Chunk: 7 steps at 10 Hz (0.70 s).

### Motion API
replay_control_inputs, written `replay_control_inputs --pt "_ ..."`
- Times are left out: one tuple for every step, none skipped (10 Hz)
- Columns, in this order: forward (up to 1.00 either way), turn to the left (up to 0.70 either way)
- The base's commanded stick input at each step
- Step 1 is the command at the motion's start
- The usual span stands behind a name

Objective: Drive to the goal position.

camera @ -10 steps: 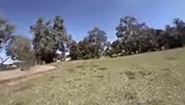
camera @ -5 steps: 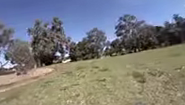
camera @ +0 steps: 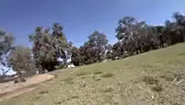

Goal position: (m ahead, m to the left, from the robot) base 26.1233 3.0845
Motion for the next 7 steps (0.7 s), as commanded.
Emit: replay_control_inputs --pt "1.0 0.0" --pt "1.0 0.0" --pt "1.0 0.0" --pt "1.0 0.0" --pt "1.0 0.0" --pt "1.0 0.0" --pt "1.0 0.0"
